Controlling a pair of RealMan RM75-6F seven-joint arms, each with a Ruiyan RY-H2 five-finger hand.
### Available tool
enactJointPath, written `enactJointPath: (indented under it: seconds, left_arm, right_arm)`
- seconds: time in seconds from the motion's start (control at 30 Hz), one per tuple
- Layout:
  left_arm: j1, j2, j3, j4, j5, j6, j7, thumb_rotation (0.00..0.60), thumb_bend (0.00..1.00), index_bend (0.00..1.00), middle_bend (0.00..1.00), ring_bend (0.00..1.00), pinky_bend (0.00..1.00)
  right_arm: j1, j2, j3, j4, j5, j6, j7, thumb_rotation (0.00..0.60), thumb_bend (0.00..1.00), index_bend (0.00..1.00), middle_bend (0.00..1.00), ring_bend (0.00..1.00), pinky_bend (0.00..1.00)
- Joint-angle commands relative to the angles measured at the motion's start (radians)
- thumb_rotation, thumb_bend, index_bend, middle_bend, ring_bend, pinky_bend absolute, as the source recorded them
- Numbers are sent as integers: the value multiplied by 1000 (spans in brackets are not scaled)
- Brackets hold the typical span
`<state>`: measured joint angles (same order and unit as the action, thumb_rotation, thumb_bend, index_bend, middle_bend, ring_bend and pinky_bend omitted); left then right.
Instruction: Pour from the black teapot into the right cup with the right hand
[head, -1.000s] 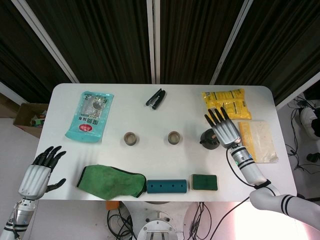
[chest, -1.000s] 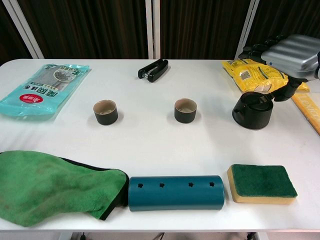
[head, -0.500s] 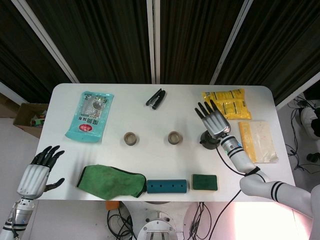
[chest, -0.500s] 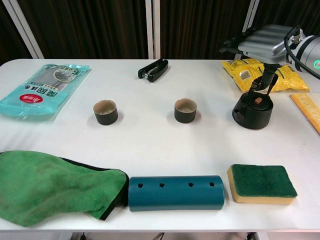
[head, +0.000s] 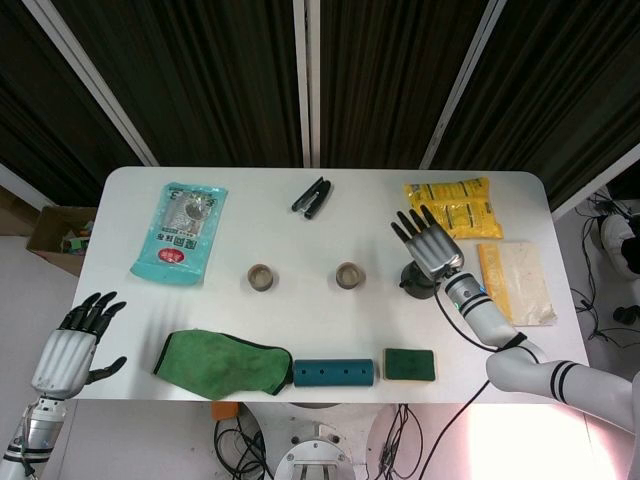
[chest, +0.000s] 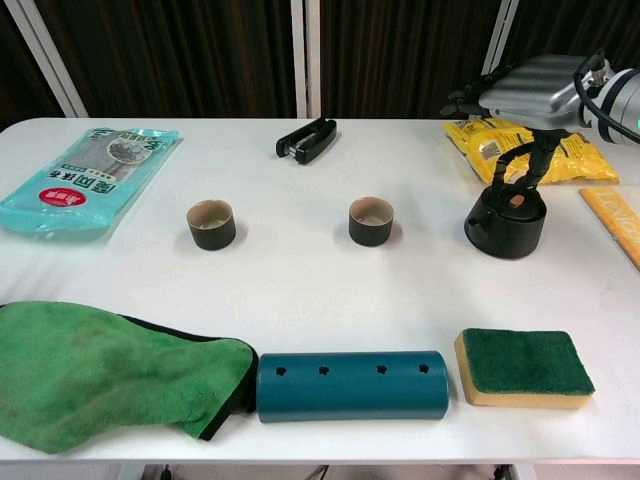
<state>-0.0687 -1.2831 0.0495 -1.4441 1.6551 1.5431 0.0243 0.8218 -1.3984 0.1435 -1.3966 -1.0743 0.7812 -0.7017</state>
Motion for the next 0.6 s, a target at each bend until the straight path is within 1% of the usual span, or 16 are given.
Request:
enactJointPath:
  seconds: [0.03, 0.17, 0.27, 0.37, 0.43, 0.5, 0.57, 0.6]
  left_arm:
    - [-2, -2, 1, -1, 2, -3, 3, 600, 129, 176, 98, 74, 215]
    - [-5, -5, 2, -4, 5, -8, 11, 600, 129, 176, 98, 74, 215]
    - [-7, -9, 2, -4, 8, -9, 20, 600, 130, 176, 98, 74, 215]
    - [-9, -10, 2, -11, 11, -11, 26, 600, 129, 177, 98, 74, 215]
    - [-9, -10, 2, -13, 11, -11, 29, 600, 130, 177, 98, 74, 215]
    - [-10, -10, 2, -14, 7, -14, 30, 600, 130, 176, 98, 74, 215]
    - [-9, -9, 2, -14, 3, -17, 29, 600, 130, 177, 97, 74, 215]
    - [-9, -8, 2, -14, 3, -17, 29, 600, 130, 180, 98, 74, 215]
  right_arm:
    - [-14, 53, -19, -70, 0, -4, 39, 587, 68, 0, 0, 0, 0]
    - [-11, 100, -27, -126, 29, -28, 67, 588, 34, 0, 0, 0, 0]
    - [7, 110, -30, -129, 56, -53, 73, 589, 2, 0, 0, 0, 0]
    - [33, 117, -30, -127, 102, -87, 78, 591, 0, 0, 11, 0, 0]
    - [50, 127, -31, -131, 131, -107, 83, 591, 0, 0, 52, 0, 0]
    - [60, 134, -32, -135, 140, -112, 91, 590, 0, 4, 118, 0, 0]
    - [64, 139, -32, -136, 141, -115, 113, 588, 0, 55, 181, 17, 0]
    - [66, 142, -33, -137, 144, -119, 123, 587, 0, 80, 197, 27, 0]
